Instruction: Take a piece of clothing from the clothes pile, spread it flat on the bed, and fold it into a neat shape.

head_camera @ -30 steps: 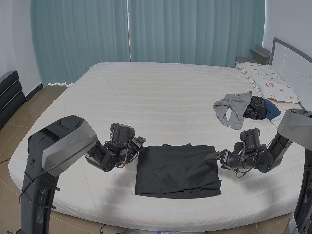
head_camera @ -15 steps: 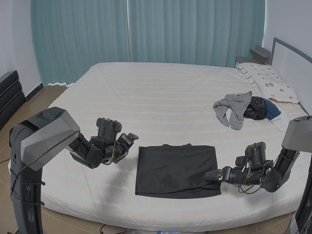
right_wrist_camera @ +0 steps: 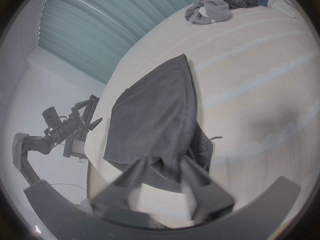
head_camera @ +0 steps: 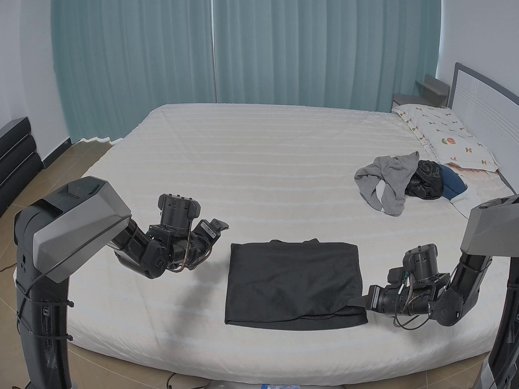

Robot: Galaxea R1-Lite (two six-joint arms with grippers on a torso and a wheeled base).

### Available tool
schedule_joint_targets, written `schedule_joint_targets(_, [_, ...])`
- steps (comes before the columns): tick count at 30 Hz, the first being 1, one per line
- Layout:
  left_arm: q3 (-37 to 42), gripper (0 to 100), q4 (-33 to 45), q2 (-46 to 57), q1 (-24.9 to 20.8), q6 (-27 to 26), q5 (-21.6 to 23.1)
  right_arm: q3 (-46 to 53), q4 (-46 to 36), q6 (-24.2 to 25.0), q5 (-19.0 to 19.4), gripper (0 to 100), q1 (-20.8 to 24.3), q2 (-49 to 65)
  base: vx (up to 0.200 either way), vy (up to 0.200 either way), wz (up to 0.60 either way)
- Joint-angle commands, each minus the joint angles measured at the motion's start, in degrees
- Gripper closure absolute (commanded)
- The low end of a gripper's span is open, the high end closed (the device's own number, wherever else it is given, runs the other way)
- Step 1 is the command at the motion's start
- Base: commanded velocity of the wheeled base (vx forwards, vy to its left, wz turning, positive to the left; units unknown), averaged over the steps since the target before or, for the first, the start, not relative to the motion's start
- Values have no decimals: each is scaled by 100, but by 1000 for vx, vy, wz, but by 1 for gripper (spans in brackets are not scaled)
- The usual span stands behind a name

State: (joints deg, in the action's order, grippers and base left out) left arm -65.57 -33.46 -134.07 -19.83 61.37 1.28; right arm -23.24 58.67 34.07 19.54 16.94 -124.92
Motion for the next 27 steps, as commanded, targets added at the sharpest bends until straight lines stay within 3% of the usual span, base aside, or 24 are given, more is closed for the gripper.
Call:
schedule_joint_targets(1, [-8,0,77,-5,6,-2,13,170,4,-67,6,100,-77,152,0,0,0])
schedule_joint_targets(17, [-96,0,235,-84,-3,-2,4,408,4,-533,67,100,-367,178,0,0,0])
schedule_joint_targets(18, [-96,0,235,-84,-3,-2,4,408,-5,-551,76,0,-376,169,0,0,0])
schedule_joint_targets(22, [-96,0,235,-93,-12,-11,13,425,-14,-806,85,0,-376,99,0,0,0])
schedule_joint_targets(27, [-96,0,235,-93,-29,-11,13,-102,-58,-771,85,0,-534,64,0,0,0])
